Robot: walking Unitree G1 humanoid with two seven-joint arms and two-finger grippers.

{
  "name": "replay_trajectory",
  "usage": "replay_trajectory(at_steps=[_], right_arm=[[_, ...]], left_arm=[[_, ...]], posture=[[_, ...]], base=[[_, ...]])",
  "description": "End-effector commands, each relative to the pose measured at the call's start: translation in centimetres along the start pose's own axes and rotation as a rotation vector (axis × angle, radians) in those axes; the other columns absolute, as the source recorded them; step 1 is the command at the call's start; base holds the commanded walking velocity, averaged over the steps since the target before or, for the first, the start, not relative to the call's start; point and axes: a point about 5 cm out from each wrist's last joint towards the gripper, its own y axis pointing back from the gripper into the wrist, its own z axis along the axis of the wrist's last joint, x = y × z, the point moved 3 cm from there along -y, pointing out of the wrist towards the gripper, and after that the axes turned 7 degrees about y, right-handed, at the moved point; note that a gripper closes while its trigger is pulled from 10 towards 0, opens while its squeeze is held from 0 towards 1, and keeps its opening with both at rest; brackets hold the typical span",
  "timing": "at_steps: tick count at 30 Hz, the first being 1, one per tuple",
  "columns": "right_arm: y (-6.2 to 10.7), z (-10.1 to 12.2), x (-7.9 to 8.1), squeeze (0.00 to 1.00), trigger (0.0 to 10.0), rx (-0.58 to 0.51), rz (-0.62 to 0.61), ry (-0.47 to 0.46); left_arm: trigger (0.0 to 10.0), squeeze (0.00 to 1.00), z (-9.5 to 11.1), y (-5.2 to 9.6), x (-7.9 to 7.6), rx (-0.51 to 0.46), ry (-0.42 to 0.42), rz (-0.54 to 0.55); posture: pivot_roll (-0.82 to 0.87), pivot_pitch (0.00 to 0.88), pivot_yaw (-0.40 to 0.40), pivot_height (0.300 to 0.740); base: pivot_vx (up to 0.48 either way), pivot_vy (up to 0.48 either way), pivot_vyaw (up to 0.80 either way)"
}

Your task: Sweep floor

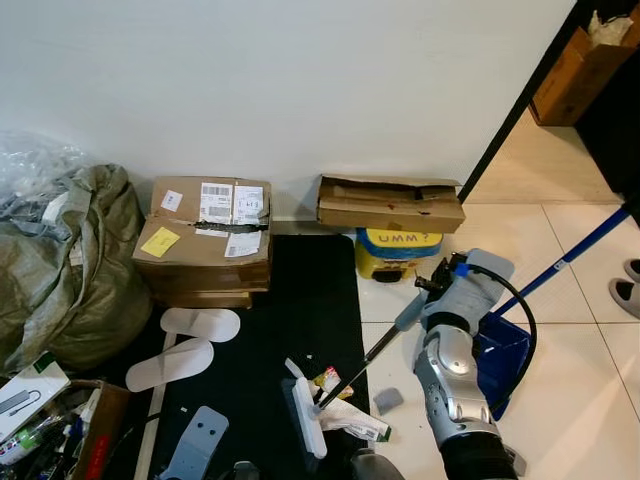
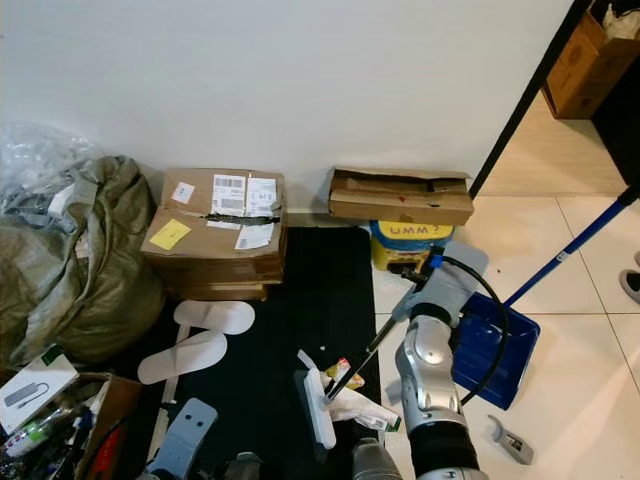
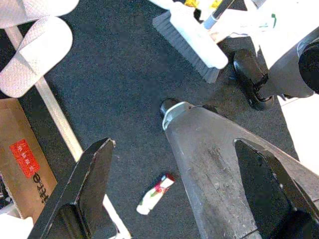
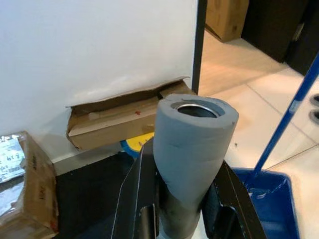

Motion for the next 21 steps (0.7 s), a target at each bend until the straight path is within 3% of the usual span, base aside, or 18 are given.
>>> replay_trajectory(at_steps=[1, 2, 4, 6, 9, 15, 21], right_arm=[[0.0, 0.2, -1.2, 0.0, 10.0, -0.036, -0.015, 0.08], [-0.4, 1.1, -1.4, 0.0, 10.0, -0.101, 0.026, 0.186], [-0.4, 1.1, -1.4, 0.0, 10.0, -0.101, 0.026, 0.186], [-0.8, 1.8, -2.2, 0.0, 10.0, -0.14, 0.025, 0.284], [-1.2, 2.1, -3.3, 0.0, 10.0, -0.151, 0.001, 0.329], [-1.5, 2.3, -5.4, 0.0, 10.0, -0.131, -0.067, 0.37], [-1.6, 3.1, -5.0, 0.0, 10.0, -0.175, -0.025, 0.327]], left_arm=[[10.0, 0.0, -2.7, 0.7, -1.2, 0.094, -0.001, -0.036], [10.0, 0.0, -2.7, 0.6, -1.3, 0.096, -0.002, -0.041], [10.0, 0.0, -2.7, 0.6, -1.3, 0.096, -0.002, -0.041], [10.0, 0.0, -2.7, 0.6, -1.3, 0.097, -0.005, -0.043], [10.0, 0.0, -2.7, 0.6, -1.4, 0.098, -0.008, -0.045], [10.0, 0.0, -2.7, 0.6, -1.4, 0.096, -0.008, -0.049], [10.0, 0.0, -2.8, 0.6, -1.4, 0.101, -0.01, -0.05]], posture=[[-0.11, 0.23, -0.008, 0.74], [-0.11, 0.21, -0.007, 0.74], [-0.11, 0.21, -0.007, 0.74], [-0.11, 0.204, -0.006, 0.74], [-0.12, 0.194, -0.001, 0.74], [-0.12, 0.196, 0.004, 0.74], [-0.12, 0.201, 0.014, 0.74]], base=[[0.0, 0.0, 0.0], [0.0, 0.0, 0.0], [0.0, 0.0, 0.0], [0.0, 0.0, 0.0], [0.0, 0.0, 0.0], [0.0, 0.0, 0.0], [0.0, 0.0, 0.0]])
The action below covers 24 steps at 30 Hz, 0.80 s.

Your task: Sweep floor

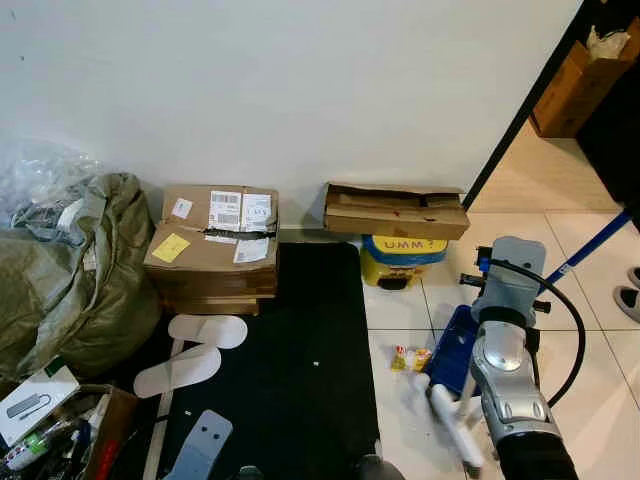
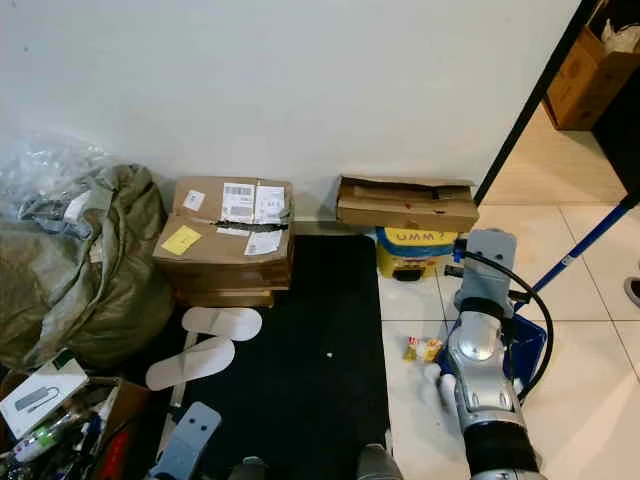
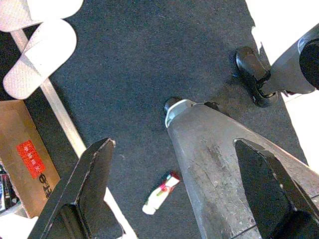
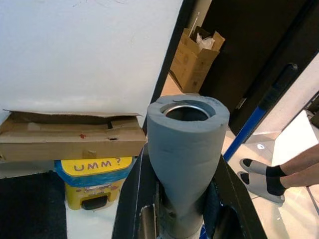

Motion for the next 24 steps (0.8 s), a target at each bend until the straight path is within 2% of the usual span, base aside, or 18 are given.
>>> replay_trajectory(at_steps=[1, 4, 7, 12, 15, 18, 23, 24], right_arm=[[0.0, 0.9, -0.2, 0.0, 10.0, -0.054, 0.009, -0.021], [0.0, 3.3, 1.0, 0.0, 10.0, -0.182, 0.132, -0.088], [0.3, 4.2, 1.5, 0.0, 10.0, -0.231, 0.187, -0.105], [0.3, 5.8, 1.9, 0.0, 10.0, -0.318, 0.257, -0.079], [0.3, 6.0, 1.9, 0.0, 10.0, -0.333, 0.272, -0.062], [0.2, 6.7, 2.3, 0.0, 10.0, -0.357, 0.34, -0.028], [0.0, 7.0, 2.4, 0.0, 10.0, -0.339, 0.4, -0.033], [-0.5, 8.0, 2.0, 0.0, 10.0, -0.352, 0.4, -0.067]], left_arm=[[10.0, 0.0, -2.4, 0.6, -1.0, 0.086, 0.0, -0.036], [10.0, 0.0, -2.3, 0.5, -1.0, 0.087, -0.003, -0.038], [10.0, 0.0, -2.3, 0.5, -0.9, 0.087, -0.005, -0.039], [10.0, 0.0, -2.1, 0.4, -0.9, 0.086, -0.004, -0.036], [10.0, 0.0, -2.1, 0.4, -0.9, 0.086, -0.003, -0.035], [10.0, 0.0, -2.1, 0.4, -1.0, 0.09, 0.003, -0.036], [10.0, 0.0, -2.2, 0.4, -1.1, 0.095, 0.013, -0.041], [10.0, 0.0, -2.3, 0.4, -1.1, 0.1, 0.019, -0.044]], posture=[[-0.12, 0.201, 0.014, 0.74], [-0.13, 0.207, 0.021, 0.74], [-0.13, 0.205, 0.023, 0.74], [-0.13, 0.202, 0.025, 0.74], [-0.13, 0.202, 0.025, 0.74], [-0.14, 0.192, 0.024, 0.74], [-0.14, 0.192, 0.025, 0.74], [-0.14, 0.186, 0.024, 0.74]], base=[[0.0, 0.0, 0.0], [0.0, 0.0, 0.0], [0.0, 0.0, 0.0], [0.0, 0.0, 0.0], [0.0, 0.0, 0.0], [0.0, 0.0, 0.0], [0.0, 0.0, 0.0], [0.0, 0.0, 0.0]])
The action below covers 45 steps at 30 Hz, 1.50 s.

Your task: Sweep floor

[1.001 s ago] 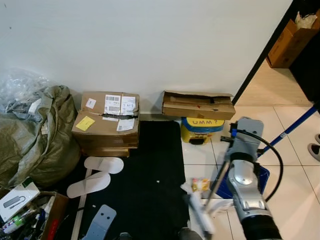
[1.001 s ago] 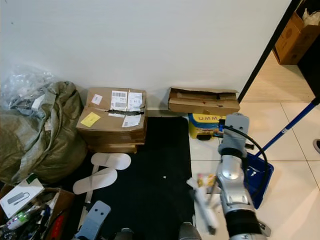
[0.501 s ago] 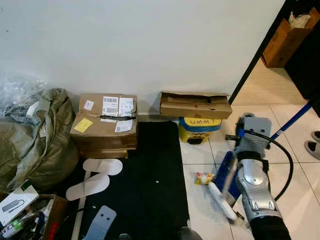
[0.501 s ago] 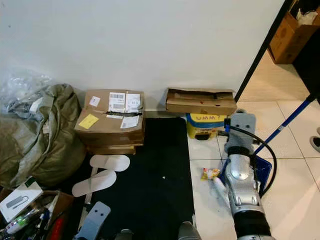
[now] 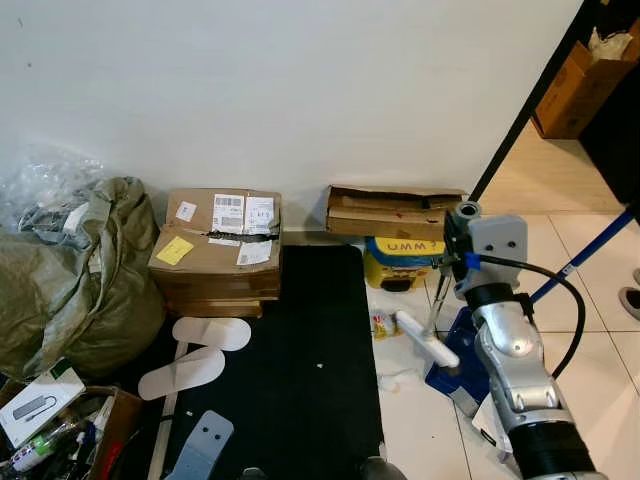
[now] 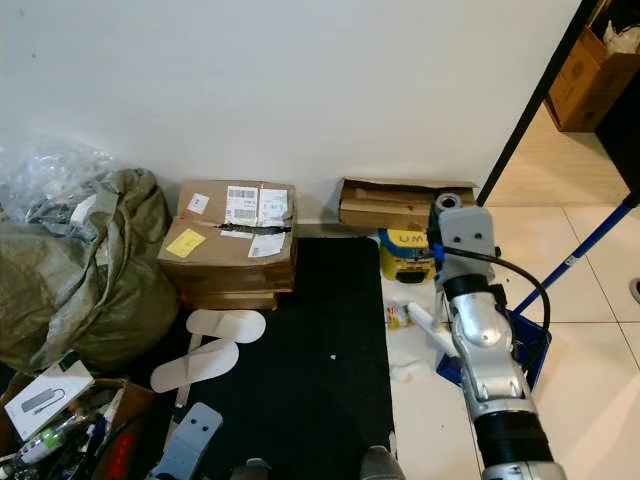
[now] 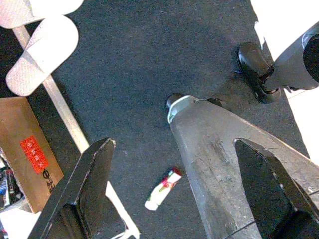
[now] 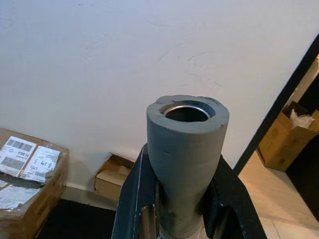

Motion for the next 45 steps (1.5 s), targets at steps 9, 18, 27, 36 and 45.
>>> replay_trajectory(at_steps=[9, 18, 27, 36, 45], right_arm=[[-3.2, 6.6, -2.1, 0.0, 10.0, -0.217, -0.102, -0.185], [-4.2, 8.4, 5.3, 0.0, 10.0, -0.277, 0.172, -0.136], [-1.6, 8.3, 13.1, 0.0, 10.0, -0.395, 0.422, -0.024], [-0.4, 7.5, 14.8, 0.0, 10.0, -0.504, 0.529, 0.168], [-1.3, 6.5, 13.4, 0.0, 10.0, -0.586, 0.463, 0.378]], left_arm=[[10.0, 0.0, -2.5, 0.7, -0.4, 0.086, 0.021, -0.002], [10.0, 0.0, -0.8, 0.3, 1.3, 0.038, 0.108, 0.107], [10.0, 0.0, -0.7, 0.4, 2.2, 0.023, 0.138, 0.155], [10.0, 0.0, -1.6, 1.5, 4.4, 0.028, 0.149, 0.241], [10.0, 0.0, -1.0, 1.3, 4.4, -0.003, 0.164, 0.262]], posture=[[-0.16, 0.192, 0.036, 0.74], [-0.15, 0.166, 0.02, 0.74], [-0.14, 0.187, 0.019, 0.74], [-0.11, 0.213, 0.019, 0.74], [-0.11, 0.264, 0.024, 0.74]], base=[[0.0, 0.0, 0.0], [0.0, 0.0, 0.0], [0.0, 0.0, 0.0], [0.0, 0.0, 0.0], [0.0, 0.0, 0.0]])
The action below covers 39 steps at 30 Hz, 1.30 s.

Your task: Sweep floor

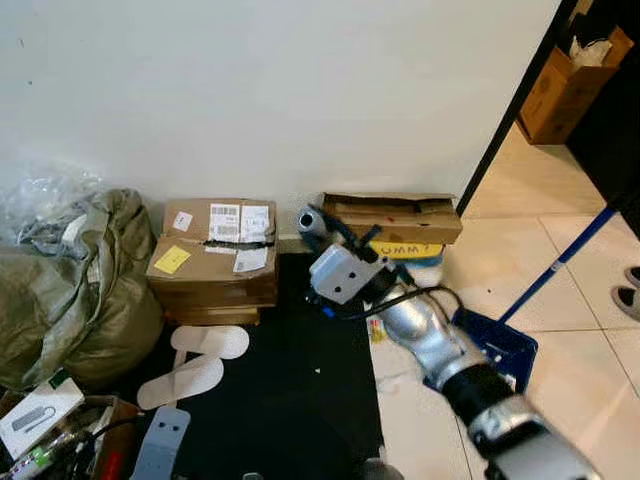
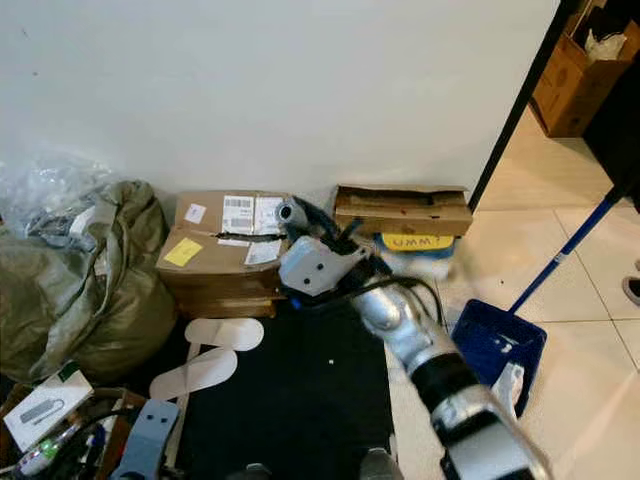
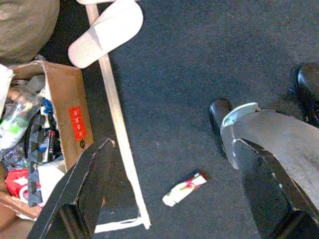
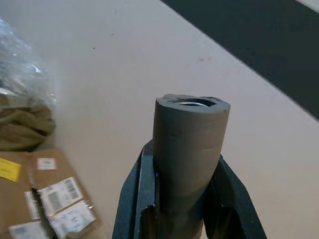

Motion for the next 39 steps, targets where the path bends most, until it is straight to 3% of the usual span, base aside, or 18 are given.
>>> replay_trajectory(at_steps=[1, 7, 8, 10, 15, 16, 20, 32, 39], right_arm=[[0.0, 0.3, 0.2, 0.0, 10.0, -0.031, -0.001, 0.016], [1.1, -2.0, 1.0, 0.0, 10.0, 0.071, 0.006, -0.026], [1.4, -2.4, 1.2, 0.0, 10.0, 0.094, 0.004, -0.034], [1.6, -2.8, 1.3, 0.0, 10.0, 0.11, -0.008, -0.035], [1.6, -2.8, 1.3, 0.0, 10.0, 0.098, -0.015, -0.027], [1.5, -2.5, 1.3, 0.0, 10.0, 0.084, -0.027, -0.026], [1.1, -1.9, 1.3, 0.0, 10.0, 0.055, -0.058, -0.031], [-0.7, -0.6, 0.4, 0.0, 10.0, -0.009, -0.127, -0.077], [-0.2, -0.1, 2.2, 0.0, 10.0, -0.021, -0.06, -0.111]], left_arm=[[10.0, 0.0, -0.9, 0.3, -0.5, 0.02, -0.003, -0.017], [10.0, 0.0, -1.2, 0.5, -0.7, 0.013, -0.053, -0.048], [10.0, 0.0, -1.4, 0.7, -0.3, 0.008, -0.057, -0.043], [10.0, 0.0, -1.9, 1.2, 0.7, -0.002, -0.067, -0.034], [10.0, 0.0, -2.0, 1.3, 0.8, -0.005, -0.069, -0.033], [10.0, 0.0, -2.3, 1.7, 1.5, -0.011, -0.079, -0.022], [10.0, 0.0, -2.5, 2.4, 2.7, -0.035, -0.101, -0.009], [10.0, 0.0, -1.1, 2.3, 2.2, -0.109, -0.16, -0.065], [10.0, 0.0, -2.0, 2.8, 2.0, -0.098, -0.173, -0.08]], posture=[[-0.1, 0.268, 0.023, 0.74], [-0.08, 0.31, 0.028, 0.74], [-0.06, 0.365, 0.036, 0.74], [-0.04, 0.397, 0.036, 0.74], [-0.04, 0.405, 0.038, 0.74], [0.0, 0.469, 0.048, 0.74], [0.01, 0.486, 0.051, 0.74], [0.03, 0.52, 0.063, 0.74], [0.04, 0.5, 0.055, 0.74]], base=[[0.0, 0.0, 0.0], [0.0, 0.0, 0.0], [0.0, 0.0, 0.0], [0.0, 0.0, 0.0], [0.0, 0.0, 0.0], [0.0, 0.0, 0.0], [0.0, 0.0, 0.0], [0.0, 0.0, 0.0], [0.0, 0.0, 0.0]])
